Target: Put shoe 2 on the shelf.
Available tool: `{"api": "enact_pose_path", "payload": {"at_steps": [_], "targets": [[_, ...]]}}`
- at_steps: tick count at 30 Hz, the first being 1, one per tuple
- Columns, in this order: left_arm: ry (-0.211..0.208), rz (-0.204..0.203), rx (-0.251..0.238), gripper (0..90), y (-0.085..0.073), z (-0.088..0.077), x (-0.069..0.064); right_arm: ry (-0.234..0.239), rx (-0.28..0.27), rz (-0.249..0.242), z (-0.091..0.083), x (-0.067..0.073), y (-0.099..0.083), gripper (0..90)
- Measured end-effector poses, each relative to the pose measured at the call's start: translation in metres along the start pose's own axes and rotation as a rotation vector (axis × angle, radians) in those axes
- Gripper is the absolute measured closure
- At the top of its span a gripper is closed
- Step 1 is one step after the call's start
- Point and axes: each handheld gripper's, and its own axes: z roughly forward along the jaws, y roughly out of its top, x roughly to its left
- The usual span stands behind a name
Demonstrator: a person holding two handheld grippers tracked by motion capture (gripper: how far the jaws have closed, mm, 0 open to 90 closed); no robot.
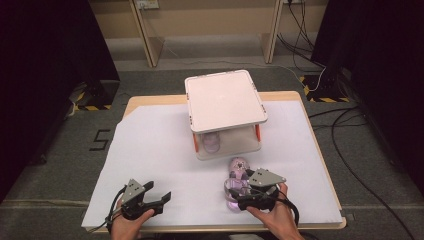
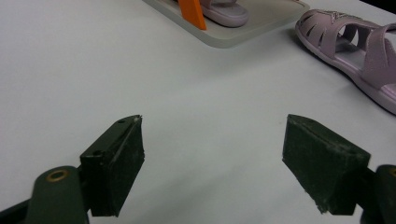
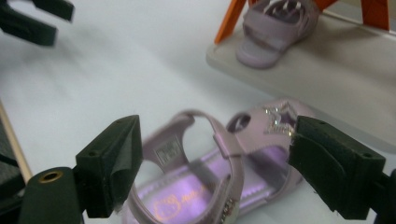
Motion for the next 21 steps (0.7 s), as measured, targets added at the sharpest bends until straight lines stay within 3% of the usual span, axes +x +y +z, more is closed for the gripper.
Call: {"api": "enact_pose_path", "payload": {"at_steps": [8,13,17,21], "targets": [[-0.001,0.012,0.001,20.2,0.0,0.001,-0.001,-0.081,0.094,-0.043,0.01,-0.01,-0.011,26.9],[0.0,0.012,-0.001,20.2,0.0,0.001,-0.001,-0.085,0.127,-0.044,0.009,-0.023,-0.014,35.2],[0.0,0.014,0.001,20.2,0.0,0.001,-0.001,-0.111,0.153,-0.105,0.006,-0.027,-0.013,41.3],[0.0,0.015,0.001,20.2,0.0,0.001,-0.001,-0.06,0.146,-0.151,0.01,-0.028,-0.013,47.2]]}}
